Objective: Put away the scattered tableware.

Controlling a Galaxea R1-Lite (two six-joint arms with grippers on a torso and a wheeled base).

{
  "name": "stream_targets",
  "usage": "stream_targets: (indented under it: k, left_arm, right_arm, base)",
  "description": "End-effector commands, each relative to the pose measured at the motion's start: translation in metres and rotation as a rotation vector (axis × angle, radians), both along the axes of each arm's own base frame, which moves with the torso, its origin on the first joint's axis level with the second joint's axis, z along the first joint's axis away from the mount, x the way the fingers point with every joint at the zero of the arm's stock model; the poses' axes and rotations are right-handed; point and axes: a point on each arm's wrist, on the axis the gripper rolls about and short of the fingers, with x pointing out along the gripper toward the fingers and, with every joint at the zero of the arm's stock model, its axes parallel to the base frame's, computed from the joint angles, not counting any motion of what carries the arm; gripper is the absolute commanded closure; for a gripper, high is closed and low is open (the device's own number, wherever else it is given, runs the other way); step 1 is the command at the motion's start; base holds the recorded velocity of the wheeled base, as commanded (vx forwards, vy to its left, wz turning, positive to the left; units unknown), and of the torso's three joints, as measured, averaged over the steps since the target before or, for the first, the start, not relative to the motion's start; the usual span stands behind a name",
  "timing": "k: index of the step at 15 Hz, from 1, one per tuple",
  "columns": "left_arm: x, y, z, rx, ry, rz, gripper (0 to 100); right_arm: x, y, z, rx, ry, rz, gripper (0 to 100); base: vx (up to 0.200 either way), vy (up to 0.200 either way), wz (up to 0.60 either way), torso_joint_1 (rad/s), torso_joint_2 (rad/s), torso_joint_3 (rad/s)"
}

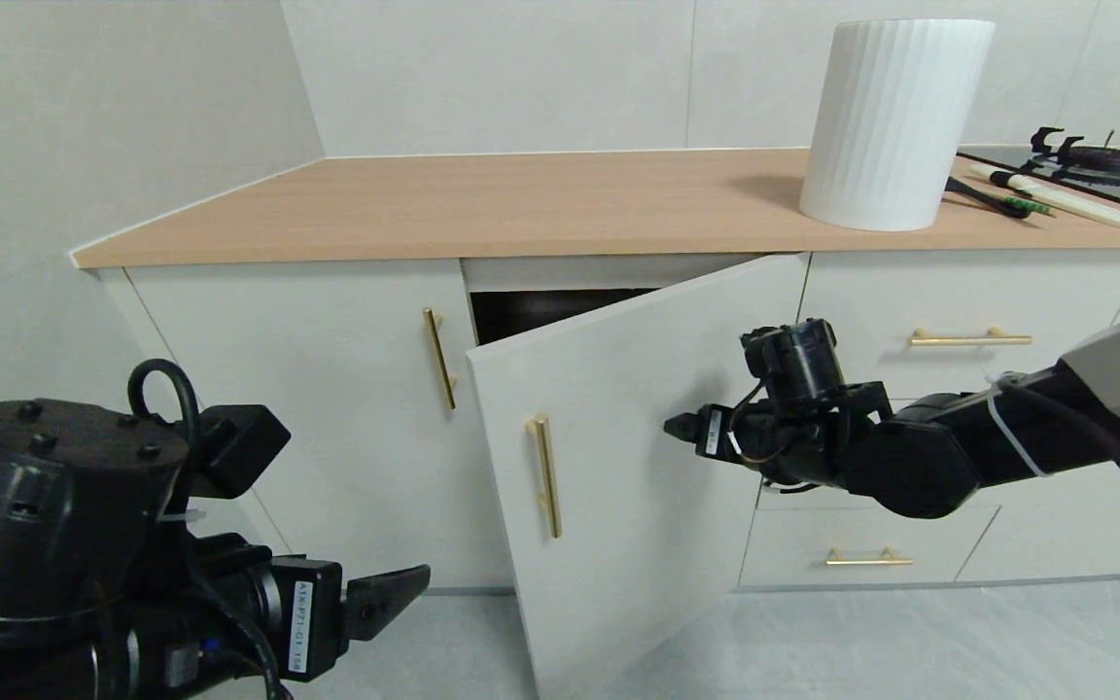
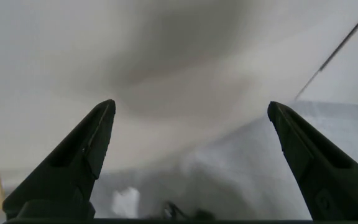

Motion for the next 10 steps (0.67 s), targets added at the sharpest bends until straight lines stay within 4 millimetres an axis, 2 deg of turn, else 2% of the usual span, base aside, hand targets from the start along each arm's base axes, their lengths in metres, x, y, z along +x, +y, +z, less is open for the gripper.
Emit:
stream_targets:
  k: [1,10]
  left_arm:
    - [0.000,0.000,-0.001,0.002,0.003,0.001,0]
    - [0.000,0.000,-0.001,0.003,0.004,0.000,0]
  right_arm:
    - [0.012,0.005,-0.009,0.019,0.010,-0.028,0]
    - [0.051,0.009,-0.014,0.109,-0.034,-0.216,0]
  base:
    - [0.000,0.000,0.00,0.000,0.00,0.000]
    - [0.000,0.000,0.00,0.000,0.00,0.000]
